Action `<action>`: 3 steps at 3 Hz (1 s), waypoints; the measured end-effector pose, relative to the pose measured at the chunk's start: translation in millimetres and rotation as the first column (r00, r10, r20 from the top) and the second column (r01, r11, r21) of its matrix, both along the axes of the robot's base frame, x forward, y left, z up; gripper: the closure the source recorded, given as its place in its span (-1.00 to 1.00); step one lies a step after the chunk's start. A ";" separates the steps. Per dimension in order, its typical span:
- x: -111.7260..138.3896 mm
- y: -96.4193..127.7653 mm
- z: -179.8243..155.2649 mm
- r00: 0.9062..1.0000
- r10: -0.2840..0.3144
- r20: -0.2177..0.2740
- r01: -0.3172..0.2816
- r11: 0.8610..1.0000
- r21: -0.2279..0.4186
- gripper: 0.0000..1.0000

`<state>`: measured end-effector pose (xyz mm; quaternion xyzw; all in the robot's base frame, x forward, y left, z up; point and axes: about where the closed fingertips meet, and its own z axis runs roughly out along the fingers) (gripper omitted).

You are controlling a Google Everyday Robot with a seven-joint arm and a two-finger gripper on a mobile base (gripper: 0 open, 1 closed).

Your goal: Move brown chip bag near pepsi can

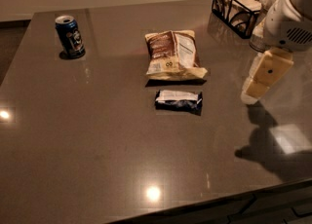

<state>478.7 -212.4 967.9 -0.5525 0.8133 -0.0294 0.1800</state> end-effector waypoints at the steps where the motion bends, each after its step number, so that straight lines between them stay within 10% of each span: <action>1: 37.7 7.9 -8.0 0.995 -0.096 0.006 0.096 0.994 0.050 -1.00; 3: 100.2 42.6 -34.7 0.975 -0.219 -0.031 0.221 0.960 0.172 -1.00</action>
Offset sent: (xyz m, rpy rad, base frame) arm 0.1154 0.0319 -0.0280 0.1952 -0.0069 -0.2906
